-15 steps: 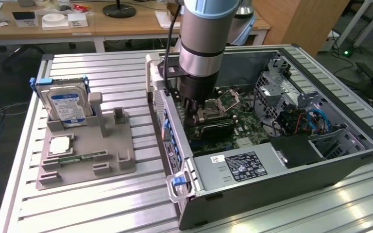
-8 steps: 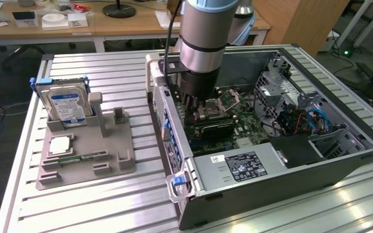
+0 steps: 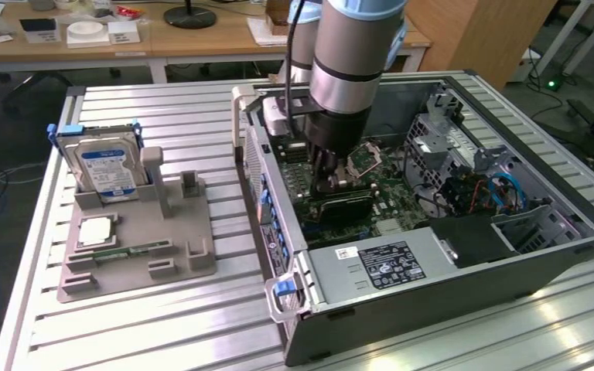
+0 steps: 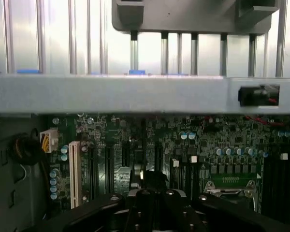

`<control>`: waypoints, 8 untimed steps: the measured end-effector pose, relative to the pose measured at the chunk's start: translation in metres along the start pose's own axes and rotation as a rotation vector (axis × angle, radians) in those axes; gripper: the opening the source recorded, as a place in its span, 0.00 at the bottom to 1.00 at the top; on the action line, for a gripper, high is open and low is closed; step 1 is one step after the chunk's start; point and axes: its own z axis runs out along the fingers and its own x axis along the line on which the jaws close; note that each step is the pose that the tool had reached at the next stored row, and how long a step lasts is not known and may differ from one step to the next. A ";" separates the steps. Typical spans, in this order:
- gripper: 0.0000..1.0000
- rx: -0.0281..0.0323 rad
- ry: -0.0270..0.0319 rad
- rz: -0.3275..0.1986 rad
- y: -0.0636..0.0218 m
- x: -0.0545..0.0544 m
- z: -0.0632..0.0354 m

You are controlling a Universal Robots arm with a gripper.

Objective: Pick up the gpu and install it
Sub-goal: 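Press down on the gpu until it lock into place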

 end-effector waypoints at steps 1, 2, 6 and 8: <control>0.11 0.0001 0.0000 0.000 -0.0030 0.000 0.0001; 0.11 0.0001 -0.0001 0.000 -0.0052 0.000 0.0001; 0.11 0.0001 0.0000 0.000 -0.0109 0.003 0.0001; 0.11 0.0001 -0.0001 0.000 -0.0128 0.005 0.0001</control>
